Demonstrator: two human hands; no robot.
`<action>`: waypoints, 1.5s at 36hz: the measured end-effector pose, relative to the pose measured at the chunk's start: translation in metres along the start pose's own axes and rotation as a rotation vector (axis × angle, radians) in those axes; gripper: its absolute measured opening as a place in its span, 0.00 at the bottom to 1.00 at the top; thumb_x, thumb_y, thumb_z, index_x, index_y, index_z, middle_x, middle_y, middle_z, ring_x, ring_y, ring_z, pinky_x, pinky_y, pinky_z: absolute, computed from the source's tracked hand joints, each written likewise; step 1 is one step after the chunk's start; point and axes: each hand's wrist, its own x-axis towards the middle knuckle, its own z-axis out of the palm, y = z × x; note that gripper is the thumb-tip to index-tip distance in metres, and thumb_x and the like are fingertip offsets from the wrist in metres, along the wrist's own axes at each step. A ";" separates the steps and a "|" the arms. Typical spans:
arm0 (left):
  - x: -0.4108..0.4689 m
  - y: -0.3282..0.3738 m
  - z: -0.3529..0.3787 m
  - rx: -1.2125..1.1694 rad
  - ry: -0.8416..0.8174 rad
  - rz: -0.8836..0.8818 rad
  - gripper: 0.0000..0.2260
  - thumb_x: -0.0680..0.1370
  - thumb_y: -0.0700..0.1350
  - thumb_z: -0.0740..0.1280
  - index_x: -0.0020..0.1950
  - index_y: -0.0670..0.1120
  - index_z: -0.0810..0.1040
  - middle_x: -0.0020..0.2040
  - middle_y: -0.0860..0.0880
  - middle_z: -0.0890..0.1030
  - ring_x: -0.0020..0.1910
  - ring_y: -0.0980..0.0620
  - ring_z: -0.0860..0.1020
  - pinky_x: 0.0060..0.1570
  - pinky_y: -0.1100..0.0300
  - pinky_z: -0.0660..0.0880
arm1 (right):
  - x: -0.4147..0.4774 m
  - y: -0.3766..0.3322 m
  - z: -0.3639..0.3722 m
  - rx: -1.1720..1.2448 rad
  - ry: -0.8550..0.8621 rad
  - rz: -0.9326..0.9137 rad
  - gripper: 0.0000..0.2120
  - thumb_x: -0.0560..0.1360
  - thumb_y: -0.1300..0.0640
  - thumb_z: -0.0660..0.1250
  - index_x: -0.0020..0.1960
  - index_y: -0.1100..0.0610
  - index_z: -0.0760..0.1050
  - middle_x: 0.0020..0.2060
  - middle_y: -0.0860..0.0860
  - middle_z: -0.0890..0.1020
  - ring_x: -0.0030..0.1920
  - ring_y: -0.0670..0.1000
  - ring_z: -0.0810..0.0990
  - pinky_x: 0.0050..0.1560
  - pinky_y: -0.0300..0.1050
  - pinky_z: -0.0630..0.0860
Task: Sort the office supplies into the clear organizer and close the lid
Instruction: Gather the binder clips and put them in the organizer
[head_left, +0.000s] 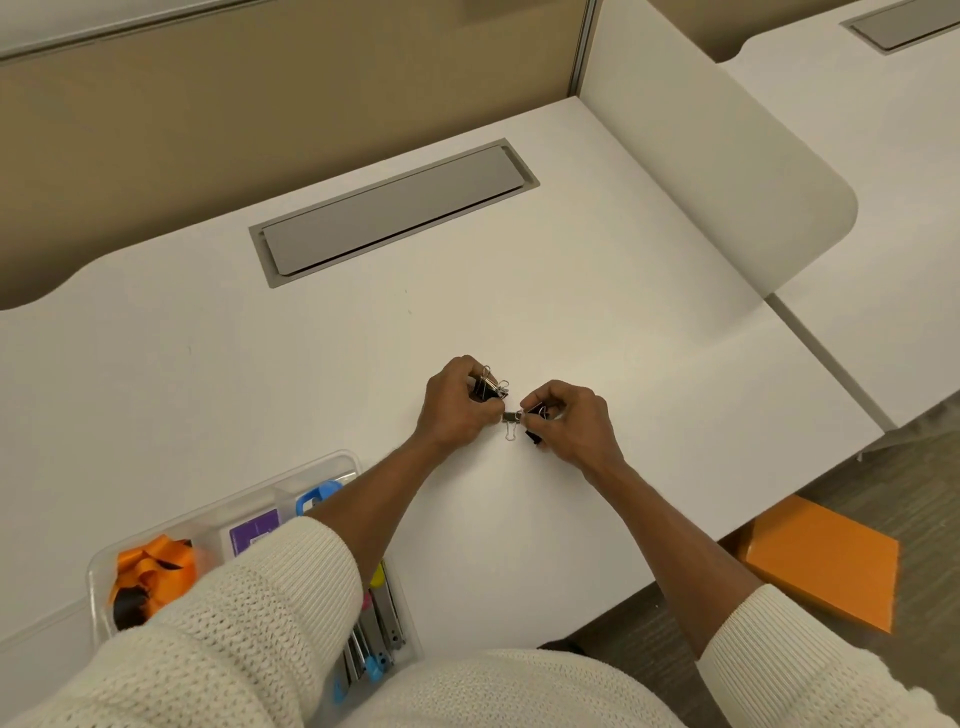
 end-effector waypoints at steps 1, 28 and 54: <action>-0.001 0.000 -0.001 -0.016 -0.004 -0.013 0.13 0.66 0.40 0.76 0.47 0.48 0.78 0.46 0.47 0.85 0.43 0.48 0.83 0.44 0.50 0.82 | 0.000 0.000 0.001 -0.008 -0.001 -0.004 0.08 0.70 0.61 0.75 0.45 0.50 0.84 0.32 0.51 0.86 0.32 0.53 0.86 0.43 0.57 0.85; -0.018 0.009 -0.029 -0.104 0.116 -0.141 0.12 0.67 0.41 0.79 0.47 0.47 0.82 0.44 0.53 0.87 0.46 0.50 0.86 0.53 0.45 0.84 | 0.002 -0.012 0.025 -0.276 -0.016 0.021 0.11 0.65 0.59 0.73 0.42 0.49 0.74 0.41 0.46 0.82 0.43 0.52 0.80 0.40 0.45 0.74; -0.155 -0.014 -0.119 -0.157 0.438 -0.105 0.12 0.71 0.39 0.81 0.50 0.44 0.81 0.46 0.54 0.88 0.40 0.62 0.83 0.45 0.68 0.80 | -0.003 -0.067 0.070 -0.318 -0.003 0.096 0.04 0.67 0.60 0.73 0.39 0.53 0.80 0.37 0.49 0.85 0.43 0.55 0.84 0.43 0.45 0.77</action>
